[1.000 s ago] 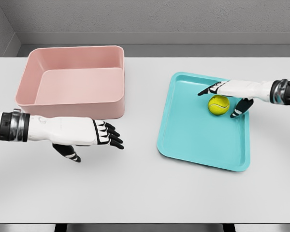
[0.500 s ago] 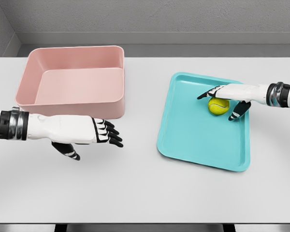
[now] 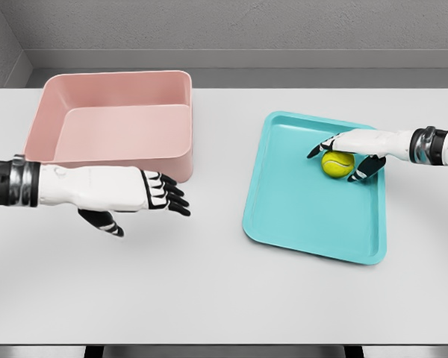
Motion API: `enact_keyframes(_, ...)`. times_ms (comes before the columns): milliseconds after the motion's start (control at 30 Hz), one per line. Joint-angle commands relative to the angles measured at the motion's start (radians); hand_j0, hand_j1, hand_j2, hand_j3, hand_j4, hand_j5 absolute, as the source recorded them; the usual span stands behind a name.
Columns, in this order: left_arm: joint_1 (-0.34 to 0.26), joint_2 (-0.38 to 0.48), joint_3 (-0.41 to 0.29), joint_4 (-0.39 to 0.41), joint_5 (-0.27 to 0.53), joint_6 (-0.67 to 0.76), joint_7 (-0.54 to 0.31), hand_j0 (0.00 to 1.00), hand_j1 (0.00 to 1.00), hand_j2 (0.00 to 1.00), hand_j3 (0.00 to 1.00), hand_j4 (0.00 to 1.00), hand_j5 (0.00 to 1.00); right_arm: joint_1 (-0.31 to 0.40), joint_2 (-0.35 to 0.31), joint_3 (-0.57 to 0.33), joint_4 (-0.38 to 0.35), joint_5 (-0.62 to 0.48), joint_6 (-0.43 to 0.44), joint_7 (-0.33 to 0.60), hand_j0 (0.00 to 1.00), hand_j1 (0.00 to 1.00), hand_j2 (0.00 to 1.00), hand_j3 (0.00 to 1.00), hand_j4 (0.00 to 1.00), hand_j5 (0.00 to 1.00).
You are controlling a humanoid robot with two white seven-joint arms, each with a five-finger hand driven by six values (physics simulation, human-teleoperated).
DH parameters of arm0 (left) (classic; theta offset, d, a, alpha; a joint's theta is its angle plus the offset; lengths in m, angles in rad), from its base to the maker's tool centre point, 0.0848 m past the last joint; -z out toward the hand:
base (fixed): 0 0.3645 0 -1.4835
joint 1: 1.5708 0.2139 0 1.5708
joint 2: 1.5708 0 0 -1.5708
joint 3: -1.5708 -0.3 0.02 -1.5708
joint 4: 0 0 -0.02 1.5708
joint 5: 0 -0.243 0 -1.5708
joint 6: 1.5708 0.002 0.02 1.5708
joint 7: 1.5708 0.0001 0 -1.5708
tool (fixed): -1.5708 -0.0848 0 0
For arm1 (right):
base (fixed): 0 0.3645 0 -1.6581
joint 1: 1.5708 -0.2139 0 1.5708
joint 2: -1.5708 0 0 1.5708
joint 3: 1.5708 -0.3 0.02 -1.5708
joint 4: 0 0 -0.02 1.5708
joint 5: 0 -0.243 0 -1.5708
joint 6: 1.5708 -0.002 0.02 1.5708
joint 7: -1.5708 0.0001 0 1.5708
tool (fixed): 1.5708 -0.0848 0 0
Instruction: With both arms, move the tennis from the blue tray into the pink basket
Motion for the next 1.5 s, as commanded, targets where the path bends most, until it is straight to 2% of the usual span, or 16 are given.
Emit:
enact_keyframes(0, 0.0, 0.004, 0.005, 0.0, 0.007, 0.002, 0.0, 1.0, 1.0, 1.0, 1.0, 1.0, 1.0, 0.0, 0.0, -0.001, 0.001, -0.004, 0.002, 0.0, 0.79, 0.79, 0.79, 0.79, 0.79, 0.79)
enact_keyframes(400, 0.006, 0.025, 0.033, 0.0, 0.005, 0.002, -0.001, 1.0, 1.0, 1.0, 1.0, 1.0, 1.0, 0.002, 0.006, -0.001, -0.002, -0.005, 0.002, -0.002, 0.65, 0.65, 0.65, 0.65, 0.65, 0.65)
enact_keyframes(700, 0.009, 0.038, 0.034, 0.0, 0.007, 0.002, -0.001, 1.0, 1.0, 1.0, 1.0, 1.0, 1.0, -0.002, 0.006, -0.005, -0.011, -0.015, 0.002, -0.005, 0.61, 0.61, 0.61, 0.61, 0.61, 0.61)
enact_keyframes(933, 0.009, 0.038, 0.034, 0.0, 0.005, 0.002, -0.001, 1.0, 1.0, 1.0, 1.0, 1.0, 1.0, -0.031, 0.006, -0.008, -0.027, -0.018, 0.002, -0.007, 0.61, 0.61, 0.61, 0.61, 0.61, 0.61)
enact_keyframes(1100, 0.009, 0.068, 0.06, 0.0, 0.007, 0.002, -0.001, 1.0, 1.0, 1.0, 1.0, 1.0, 1.0, -0.046, 0.003, -0.009, -0.076, -0.022, 0.002, -0.007, 0.61, 0.61, 0.61, 0.61, 0.61, 0.61)
enact_keyframes(1333, 0.008, 0.099, 0.068, 0.0, 0.013, 0.002, -0.001, 1.0, 1.0, 1.0, 1.0, 1.0, 1.0, -0.052, -0.002, -0.009, -0.186, -0.056, 0.002, -0.004, 0.61, 0.61, 0.61, 0.61, 0.61, 0.61)
enact_keyframes(1367, 0.009, 0.1, 0.092, 0.0, 0.014, 0.002, -0.001, 1.0, 1.0, 1.0, 1.0, 1.0, 1.0, -0.052, -0.002, -0.009, -0.192, -0.057, 0.002, -0.004, 0.61, 0.61, 0.61, 0.61, 0.61, 0.61)
enact_keyframes(1467, 0.02, 0.099, 0.092, 0.0, 0.016, 0.002, -0.001, 1.0, 1.0, 1.0, 1.0, 1.0, 1.0, -0.06, 0.005, -0.009, -0.217, -0.064, 0.002, -0.004, 0.61, 0.61, 0.61, 0.61, 0.61, 0.61)
